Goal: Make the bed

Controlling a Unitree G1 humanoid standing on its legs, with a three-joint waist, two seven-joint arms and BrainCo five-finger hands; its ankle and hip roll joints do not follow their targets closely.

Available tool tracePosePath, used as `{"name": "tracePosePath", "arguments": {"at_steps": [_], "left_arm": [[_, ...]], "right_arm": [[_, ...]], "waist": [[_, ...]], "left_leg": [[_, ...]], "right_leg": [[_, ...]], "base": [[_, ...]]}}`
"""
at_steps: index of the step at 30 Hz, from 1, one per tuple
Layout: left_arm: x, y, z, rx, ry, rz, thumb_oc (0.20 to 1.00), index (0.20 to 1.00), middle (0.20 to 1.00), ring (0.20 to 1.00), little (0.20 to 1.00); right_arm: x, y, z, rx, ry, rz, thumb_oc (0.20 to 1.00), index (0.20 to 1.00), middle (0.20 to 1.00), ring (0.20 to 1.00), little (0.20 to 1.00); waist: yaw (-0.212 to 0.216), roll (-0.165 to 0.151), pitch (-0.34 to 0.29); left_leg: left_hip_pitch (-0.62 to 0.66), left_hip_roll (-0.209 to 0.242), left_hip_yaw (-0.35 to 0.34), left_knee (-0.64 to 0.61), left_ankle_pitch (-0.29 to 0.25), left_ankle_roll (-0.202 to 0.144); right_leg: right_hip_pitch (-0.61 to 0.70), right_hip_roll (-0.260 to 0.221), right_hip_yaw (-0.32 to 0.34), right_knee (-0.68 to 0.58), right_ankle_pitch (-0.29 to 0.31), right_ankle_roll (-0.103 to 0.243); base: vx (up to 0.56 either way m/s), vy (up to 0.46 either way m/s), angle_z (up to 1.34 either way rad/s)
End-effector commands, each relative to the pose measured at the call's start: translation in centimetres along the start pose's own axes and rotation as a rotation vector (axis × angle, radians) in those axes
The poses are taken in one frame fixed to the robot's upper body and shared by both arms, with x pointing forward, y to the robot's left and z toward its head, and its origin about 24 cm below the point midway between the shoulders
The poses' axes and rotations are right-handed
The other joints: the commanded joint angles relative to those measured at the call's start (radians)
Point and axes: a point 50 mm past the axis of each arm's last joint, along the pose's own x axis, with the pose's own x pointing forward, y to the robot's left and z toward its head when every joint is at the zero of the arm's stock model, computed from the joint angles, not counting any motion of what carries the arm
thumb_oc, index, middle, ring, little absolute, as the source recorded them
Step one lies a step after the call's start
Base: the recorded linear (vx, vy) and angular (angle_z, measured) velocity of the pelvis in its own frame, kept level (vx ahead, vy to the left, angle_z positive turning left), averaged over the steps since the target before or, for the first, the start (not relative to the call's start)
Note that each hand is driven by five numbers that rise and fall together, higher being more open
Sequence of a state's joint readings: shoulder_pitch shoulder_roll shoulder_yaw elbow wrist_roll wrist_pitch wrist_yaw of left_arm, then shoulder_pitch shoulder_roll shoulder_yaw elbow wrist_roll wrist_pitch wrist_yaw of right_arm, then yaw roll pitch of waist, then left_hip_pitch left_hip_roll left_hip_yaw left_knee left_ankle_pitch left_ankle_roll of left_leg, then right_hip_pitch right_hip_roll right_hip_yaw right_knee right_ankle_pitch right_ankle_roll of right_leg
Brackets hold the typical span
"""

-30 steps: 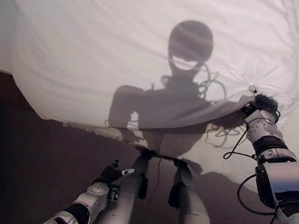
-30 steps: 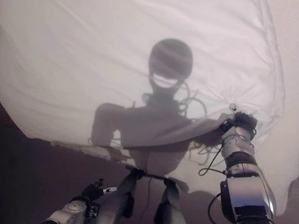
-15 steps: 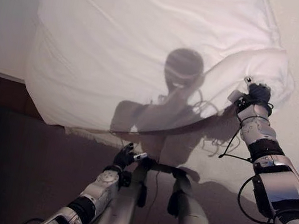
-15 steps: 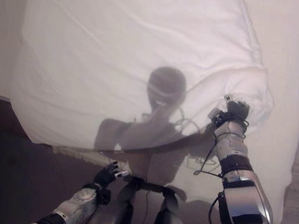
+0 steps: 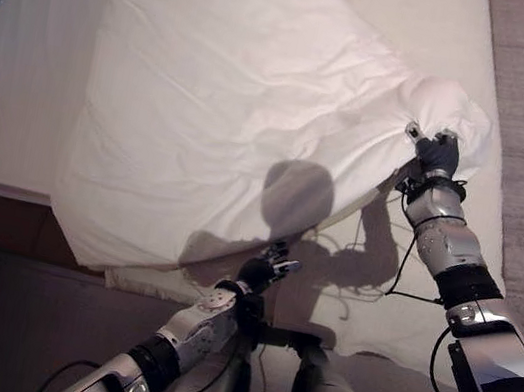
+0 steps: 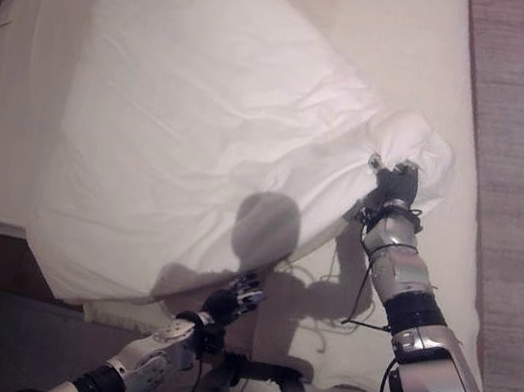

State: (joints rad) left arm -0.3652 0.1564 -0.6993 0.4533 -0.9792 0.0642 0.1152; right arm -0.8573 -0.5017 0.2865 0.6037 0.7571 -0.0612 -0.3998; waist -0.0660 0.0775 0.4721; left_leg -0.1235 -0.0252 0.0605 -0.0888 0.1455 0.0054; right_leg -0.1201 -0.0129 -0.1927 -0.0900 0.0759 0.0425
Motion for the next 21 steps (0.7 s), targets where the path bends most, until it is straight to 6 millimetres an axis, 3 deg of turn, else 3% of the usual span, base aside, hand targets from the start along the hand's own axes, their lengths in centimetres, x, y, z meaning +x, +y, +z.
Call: {"name": "tracePosePath", "arguments": {"at_steps": [1, 2, 4, 7, 14, 15, 18, 20, 21], "left_arm": [[-1.3, -2.8, -5.6, -0.222, 0.204, -0.094, 1.0, 1.0, 1.0, 1.0, 1.0], [-1.3, -2.8, -5.6, -0.222, 0.204, -0.094, 1.0, 1.0, 1.0, 1.0, 1.0], [-2.2, -3.9, -7.5, -0.308, 0.301, -0.124, 1.0, 1.0, 1.0, 1.0, 1.0], [-2.6, -4.5, -8.2, -0.346, 0.34, -0.137, 1.0, 1.0, 1.0, 1.0, 1.0], [-0.7, -4.9, -6.8, -0.458, 0.278, -0.061, 1.0, 1.0, 1.0, 1.0, 1.0], [0.5, -4.6, -4.8, -0.557, 0.19, -0.008, 1.0, 1.0, 1.0, 1.0, 1.0], [1.6, -3.7, -1.3, -0.709, 0.004, 0.116, 1.0, 1.0, 1.0, 1.0, 1.0], [1.9, -3.8, -0.6, -0.759, -0.022, 0.126, 1.0, 1.0, 1.0, 1.0, 1.0], [2.2, -3.2, 0.9, -0.8, -0.085, 0.163, 1.0, 1.0, 1.0, 1.0, 1.0]], "right_arm": [[0.0, 0.4, 2.5, 0.018, -0.125, 0.031, 0.2, 0.2, 0.2, 0.2, 0.2], [0.0, 0.4, 2.5, 0.018, -0.125, 0.031, 0.2, 0.2, 0.2, 0.2, 0.2], [-0.3, 0.9, 1.6, 0.015, -0.093, 0.054, 0.2, 0.2, 0.2, 0.2, 0.2], [-0.9, 1.4, 0.6, 0.026, -0.065, 0.073, 0.2, 0.2, 0.2, 0.2, 0.2], [-2.7, 2.2, -1.5, 0.103, -0.024, 0.104, 0.2, 0.2, 0.2, 0.2, 0.2], [-3.6, 2.3, -2.7, 0.145, 0.0, 0.102, 0.2, 0.2, 0.2, 0.2, 0.2], [-4.8, 1.8, -3.8, 0.17, 0.02, 0.072, 0.2, 0.2, 0.2, 0.2, 0.2], [-5.3, 1.7, -4.1, 0.176, 0.023, 0.064, 0.2, 0.2, 0.2, 0.2, 0.2], [-5.8, 1.4, -4.6, 0.188, 0.029, 0.044, 0.2, 0.2, 0.2, 0.2, 0.2]], "waist": [[0.003, -0.054, -0.213], [0.003, -0.054, -0.213], [0.003, -0.059, -0.244], [0.0, -0.065, -0.268], [-0.015, -0.087, -0.306], [-0.02, -0.096, -0.318], [-0.021, -0.108, -0.326], [-0.023, -0.112, -0.328], [-0.024, -0.117, -0.331]], "left_leg": [[0.064, -0.023, 0.058, 0.002, -0.104, -0.024], [0.064, -0.023, 0.058, 0.002, -0.104, -0.024], [0.087, -0.02, 0.064, 0.002, -0.112, -0.023], [0.102, -0.017, 0.066, 0.002, -0.119, -0.023], [0.126, -0.012, 0.071, 0.002, -0.131, -0.023], [0.132, -0.01, 0.075, 0.002, -0.135, -0.024], [0.134, -0.004, 0.077, 0.002, -0.135, -0.026], [0.136, -0.003, 0.077, 0.002, -0.135, -0.027], [0.138, -0.001, 0.079, 0.002, -0.138, -0.029]], "right_leg": [[-0.004, -0.051, 0.091, 0.045, 0.008, 0.086], [-0.003, -0.051, 0.092, 0.045, 0.008, 0.086], [0.019, -0.048, 0.095, 0.04, 0.005, 0.088], [0.036, -0.047, 0.095, 0.037, 0.0, 0.088], [0.057, -0.044, 0.098, 0.035, -0.004, 0.089], [0.062, -0.041, 0.1, 0.032, -0.003, 0.089], [0.066, -0.04, 0.097, 0.028, -0.002, 0.088], [0.068, -0.04, 0.095, 0.028, -0.002, 0.088], [0.071, -0.04, 0.092, 0.026, -0.002, 0.089]], "base": [[0.02, -0.006, -0.15], [0.04, -0.008, -0.18], [0.05, -0.014, -0.09], [0.04, -0.017, 0.0], [0.03, -0.022, -0.02], [0.03, -0.037, -0.03], [0.01, -0.049, -0.09], [0.0, -0.038, -0.03], [0.01, -0.036, 0.0]]}}
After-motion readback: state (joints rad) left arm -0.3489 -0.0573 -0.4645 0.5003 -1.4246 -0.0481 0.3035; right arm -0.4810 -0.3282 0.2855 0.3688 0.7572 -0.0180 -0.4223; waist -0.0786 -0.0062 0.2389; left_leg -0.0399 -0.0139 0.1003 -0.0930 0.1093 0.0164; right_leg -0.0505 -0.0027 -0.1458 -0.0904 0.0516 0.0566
